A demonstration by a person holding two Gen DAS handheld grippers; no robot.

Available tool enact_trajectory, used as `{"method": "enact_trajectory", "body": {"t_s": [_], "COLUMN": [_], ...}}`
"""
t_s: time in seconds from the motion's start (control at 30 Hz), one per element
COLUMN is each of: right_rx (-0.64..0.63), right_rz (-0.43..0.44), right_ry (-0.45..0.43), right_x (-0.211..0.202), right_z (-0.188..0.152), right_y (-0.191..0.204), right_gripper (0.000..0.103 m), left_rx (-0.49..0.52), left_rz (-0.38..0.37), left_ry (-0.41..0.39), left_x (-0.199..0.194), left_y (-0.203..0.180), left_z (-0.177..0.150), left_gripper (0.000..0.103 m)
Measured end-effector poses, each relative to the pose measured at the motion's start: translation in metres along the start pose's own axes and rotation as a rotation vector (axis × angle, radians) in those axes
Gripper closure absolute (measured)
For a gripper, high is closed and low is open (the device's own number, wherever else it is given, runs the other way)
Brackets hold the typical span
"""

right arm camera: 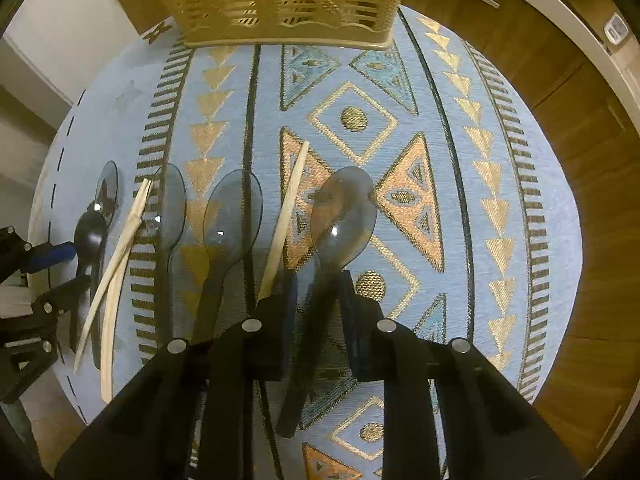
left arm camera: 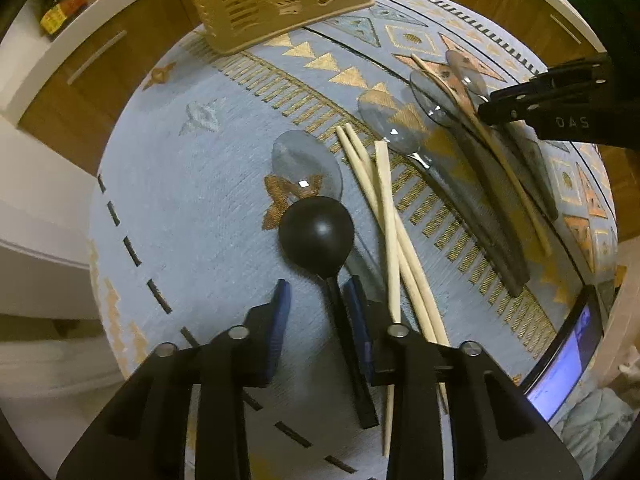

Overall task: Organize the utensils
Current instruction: 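Grasp the black ladle handle with the left tool while the right tool grasps a clear spoon, then carry the ladle with the left tool while the right tool carries the spoon to the caddy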

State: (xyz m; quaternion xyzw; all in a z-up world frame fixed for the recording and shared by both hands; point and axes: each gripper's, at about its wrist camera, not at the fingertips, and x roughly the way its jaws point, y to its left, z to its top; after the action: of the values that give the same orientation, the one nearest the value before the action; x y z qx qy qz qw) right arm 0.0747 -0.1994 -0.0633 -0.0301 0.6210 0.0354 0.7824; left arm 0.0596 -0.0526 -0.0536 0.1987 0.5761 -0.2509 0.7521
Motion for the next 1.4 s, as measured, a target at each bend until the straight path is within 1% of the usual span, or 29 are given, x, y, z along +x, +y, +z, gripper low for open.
{"method": "enact_trajectory", "body": {"t_s": [0.03,0.07,0.13,0.2,0.27,0.37,0.4,0.53,0.7,0.77,0.87,0.93,1.07,1.1,1.23,1.33,1.4], "right_rx": [-0.007,-0.01,-0.019,-0.018,-0.015,-0.009,-0.009,0.013,0.038,0.04,0.037,0.036,0.039,0.04,0.047,0.057,0.063], "right_rz": [0.002,-0.003,-0.007,-0.001,0.007,0.025,0.029,0.054,0.093,0.096,0.094,0.103,0.132,0.141,0.153,0.157,0.139], "right_ry": [0.005,0.006,-0.001,-0.008,-0.014,-0.031,-0.038,-0.058,-0.094,-0.112,-0.156,-0.196,-0.301,-0.342,-0.492,-0.599,-0.683], "right_x": [0.0,0.0,0.002,0.002,0.002,0.001,0.0,-0.006,-0.015,-0.022,-0.039,-0.053,-0.088,-0.101,-0.141,-0.171,-0.193], "right_z": [-0.001,0.001,0.002,0.001,0.0,-0.005,-0.013,-0.025,-0.027,-0.028,-0.02,-0.014,-0.006,-0.001,0.021,0.036,0.049], "right_y": [0.002,0.005,0.013,0.014,0.015,0.013,0.008,-0.01,-0.022,-0.032,-0.037,-0.041,-0.044,-0.046,-0.046,-0.047,-0.05], "right_gripper": [0.092,0.092,0.092,0.093,0.093,0.093,0.093,0.093,0.093,0.093,0.093,0.093,0.093,0.093,0.093,0.093,0.093], "left_rx": [0.0,-0.004,-0.024,-0.046,-0.082,-0.121,-0.136,-0.204,-0.264,-0.278,-0.287,-0.302,-0.302,-0.302,-0.301,-0.299,-0.298], "left_rz": [0.024,0.036,0.019,-0.007,-0.028,-0.073,-0.079,-0.133,-0.162,-0.181,-0.19,-0.204,-0.204,-0.201,-0.21,-0.21,-0.215], "left_ry": [-0.004,-0.006,-0.025,-0.064,-0.087,-0.159,-0.174,-0.25,-0.345,-0.374,-0.423,-0.46,-0.591,-0.637,-0.772,-0.859,-0.913], "left_x": [0.0,0.0,-0.002,-0.005,-0.006,-0.016,-0.019,-0.034,-0.05,-0.054,-0.06,-0.069,-0.1,-0.112,-0.148,-0.17,-0.181], "left_y": [0.0,0.0,0.003,0.007,0.011,0.018,0.02,0.036,0.041,0.044,0.044,0.047,0.049,0.05,0.056,0.06,0.061], "left_z": [0.0,0.0,0.0,-0.002,-0.004,-0.007,-0.008,-0.011,-0.006,-0.002,0.005,0.01,0.021,0.025,0.045,0.063,0.075], "left_gripper": [0.097,0.098,0.098,0.098,0.098,0.098,0.098,0.098,0.098,0.098,0.098,0.098,0.098,0.098,0.098,0.098,0.098]}}
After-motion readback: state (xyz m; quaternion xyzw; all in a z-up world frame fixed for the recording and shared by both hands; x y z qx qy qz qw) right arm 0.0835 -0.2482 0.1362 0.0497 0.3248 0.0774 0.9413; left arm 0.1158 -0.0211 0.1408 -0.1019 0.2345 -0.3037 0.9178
